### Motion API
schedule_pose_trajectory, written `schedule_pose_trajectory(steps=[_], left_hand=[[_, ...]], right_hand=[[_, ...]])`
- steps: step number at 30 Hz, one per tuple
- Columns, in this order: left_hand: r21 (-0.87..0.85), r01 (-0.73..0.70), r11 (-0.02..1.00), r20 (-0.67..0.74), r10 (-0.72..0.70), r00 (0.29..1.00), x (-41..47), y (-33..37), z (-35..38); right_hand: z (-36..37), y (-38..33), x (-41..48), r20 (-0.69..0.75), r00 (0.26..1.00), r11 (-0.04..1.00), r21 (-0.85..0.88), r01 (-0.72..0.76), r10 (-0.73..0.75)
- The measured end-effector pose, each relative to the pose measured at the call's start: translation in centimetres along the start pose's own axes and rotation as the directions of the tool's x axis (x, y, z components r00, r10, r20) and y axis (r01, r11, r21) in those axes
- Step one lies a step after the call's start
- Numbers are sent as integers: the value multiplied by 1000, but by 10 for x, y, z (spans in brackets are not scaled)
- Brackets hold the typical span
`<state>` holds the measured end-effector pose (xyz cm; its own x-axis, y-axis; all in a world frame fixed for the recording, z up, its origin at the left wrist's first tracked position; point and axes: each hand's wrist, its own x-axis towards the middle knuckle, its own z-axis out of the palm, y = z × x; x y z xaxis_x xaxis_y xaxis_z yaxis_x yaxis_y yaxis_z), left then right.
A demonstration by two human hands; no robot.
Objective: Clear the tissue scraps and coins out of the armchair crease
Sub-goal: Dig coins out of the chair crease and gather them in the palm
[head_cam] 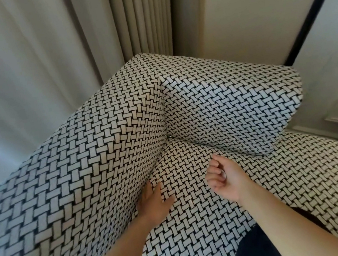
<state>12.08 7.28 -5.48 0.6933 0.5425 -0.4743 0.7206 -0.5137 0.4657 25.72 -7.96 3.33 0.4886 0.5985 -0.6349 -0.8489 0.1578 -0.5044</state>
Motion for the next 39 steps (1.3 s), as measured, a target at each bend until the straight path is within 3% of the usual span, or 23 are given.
schedule_pose_trajectory(steps=[5,9,13,18,23,26,31,35,39], left_hand=[[-26,81,996,-82,-83,993,-11,-4,8],[11,104,995,-83,-103,991,-12,1,6],[-99,96,991,-81,-104,991,2,8,-2],[-210,236,949,-79,-257,963,29,26,-5],[-268,457,848,-26,-481,876,50,42,-18],[-249,467,849,23,-476,879,51,42,-20],[-98,509,855,-44,-515,856,48,50,-15],[-121,486,865,-120,-499,858,44,51,-9],[-280,410,868,-188,-469,863,48,36,3]], right_hand=[[-21,5,-8,123,992,999,-3,-33,33],[-48,14,-6,71,997,995,90,-48,41],[-55,9,-8,50,996,991,113,-74,68],[-61,-11,-13,49,998,975,218,-42,32],[-60,6,-3,58,991,979,154,-131,123],[-59,7,1,42,989,976,164,-145,140],[-58,5,1,32,991,972,191,-135,131],[-57,3,0,31,991,969,208,-132,128],[-59,5,1,26,991,971,200,-133,131]])
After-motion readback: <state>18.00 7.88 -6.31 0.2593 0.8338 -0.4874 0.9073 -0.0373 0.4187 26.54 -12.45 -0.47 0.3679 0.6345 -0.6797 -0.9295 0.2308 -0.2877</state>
